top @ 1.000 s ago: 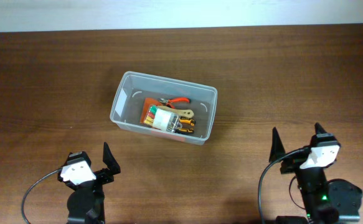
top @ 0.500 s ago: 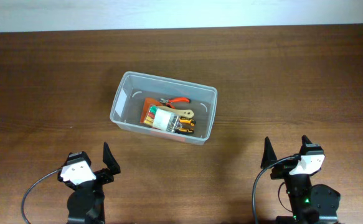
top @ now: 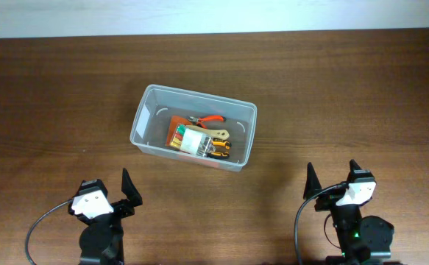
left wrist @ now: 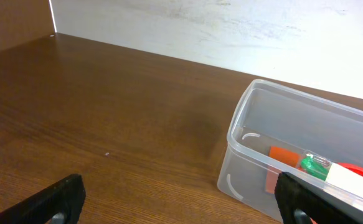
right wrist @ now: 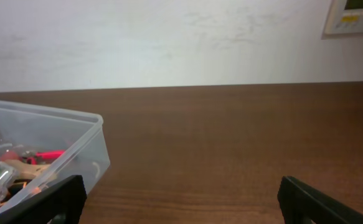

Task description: Pack container

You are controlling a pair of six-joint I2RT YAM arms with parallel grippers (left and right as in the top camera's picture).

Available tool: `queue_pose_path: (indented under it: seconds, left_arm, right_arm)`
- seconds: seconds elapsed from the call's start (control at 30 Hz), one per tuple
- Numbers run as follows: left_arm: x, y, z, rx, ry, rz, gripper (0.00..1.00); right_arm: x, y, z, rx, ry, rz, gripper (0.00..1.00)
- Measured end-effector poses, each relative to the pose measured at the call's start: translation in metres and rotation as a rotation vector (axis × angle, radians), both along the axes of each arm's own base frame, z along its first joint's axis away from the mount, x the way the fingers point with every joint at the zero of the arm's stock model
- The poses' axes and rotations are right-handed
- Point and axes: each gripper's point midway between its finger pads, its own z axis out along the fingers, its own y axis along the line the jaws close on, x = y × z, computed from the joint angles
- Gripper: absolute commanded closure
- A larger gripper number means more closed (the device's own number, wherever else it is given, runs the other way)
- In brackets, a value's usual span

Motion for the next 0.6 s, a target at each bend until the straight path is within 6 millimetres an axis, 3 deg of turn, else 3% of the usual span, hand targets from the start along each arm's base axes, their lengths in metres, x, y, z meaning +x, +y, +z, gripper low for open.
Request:
queue_pose_path:
  seconds: [0.6]
  left_arm:
    - [0.0, 0.0, 0.0, 0.0, 0.0, 0.0, 0.01]
  right_arm:
    - [0.007, 0.0, -0.013, -0.002, -0.032, 0.002, 0.01]
